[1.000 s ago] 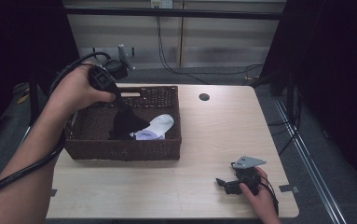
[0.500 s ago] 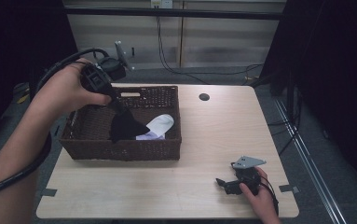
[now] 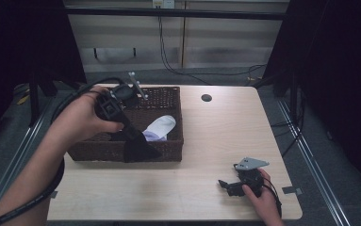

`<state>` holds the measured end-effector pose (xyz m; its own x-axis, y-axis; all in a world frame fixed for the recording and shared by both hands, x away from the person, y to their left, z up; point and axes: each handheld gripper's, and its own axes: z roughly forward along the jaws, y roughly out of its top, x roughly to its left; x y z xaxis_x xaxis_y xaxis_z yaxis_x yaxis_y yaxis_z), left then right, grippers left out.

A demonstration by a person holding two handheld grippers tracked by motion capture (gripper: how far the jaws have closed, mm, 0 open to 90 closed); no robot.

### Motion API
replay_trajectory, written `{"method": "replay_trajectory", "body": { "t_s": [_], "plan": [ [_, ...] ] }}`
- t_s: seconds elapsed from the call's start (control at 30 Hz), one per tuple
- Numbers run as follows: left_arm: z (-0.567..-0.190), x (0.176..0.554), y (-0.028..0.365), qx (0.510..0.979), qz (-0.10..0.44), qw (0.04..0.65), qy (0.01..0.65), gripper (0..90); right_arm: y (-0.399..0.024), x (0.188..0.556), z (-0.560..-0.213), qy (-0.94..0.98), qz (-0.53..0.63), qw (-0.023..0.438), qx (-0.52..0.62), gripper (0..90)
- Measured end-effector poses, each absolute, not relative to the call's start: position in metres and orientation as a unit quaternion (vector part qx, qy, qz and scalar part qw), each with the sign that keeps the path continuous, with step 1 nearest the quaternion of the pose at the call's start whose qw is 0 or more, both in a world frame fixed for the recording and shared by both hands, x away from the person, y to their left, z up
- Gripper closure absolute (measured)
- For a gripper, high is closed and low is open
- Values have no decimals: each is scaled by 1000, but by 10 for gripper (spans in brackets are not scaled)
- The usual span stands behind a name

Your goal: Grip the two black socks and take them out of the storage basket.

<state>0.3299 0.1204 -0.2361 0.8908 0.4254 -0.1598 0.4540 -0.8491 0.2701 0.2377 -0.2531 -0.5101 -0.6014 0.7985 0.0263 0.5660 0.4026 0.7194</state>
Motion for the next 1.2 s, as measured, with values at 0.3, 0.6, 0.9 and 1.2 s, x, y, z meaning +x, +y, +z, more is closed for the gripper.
{"method": "replay_trajectory", "body": {
  "t_s": [0.3, 0.6, 0.9, 1.2],
  "plan": [
    [-295, 331, 107, 960, -69, 137, 233, 869, -253, 237, -510, 821, 355, 163, 416, 115],
    [-357, 332, 90, 959, -78, 129, 240, 867, -253, 238, -510, 822, 354, 163, 414, 115],
    [-388, 323, 75, 962, -78, 133, 224, 830, -253, 238, -510, 822, 354, 163, 414, 115],
    [-379, 319, 77, 964, -67, 127, 222, 671, -253, 238, -510, 822, 354, 163, 414, 115]
  ]
}}
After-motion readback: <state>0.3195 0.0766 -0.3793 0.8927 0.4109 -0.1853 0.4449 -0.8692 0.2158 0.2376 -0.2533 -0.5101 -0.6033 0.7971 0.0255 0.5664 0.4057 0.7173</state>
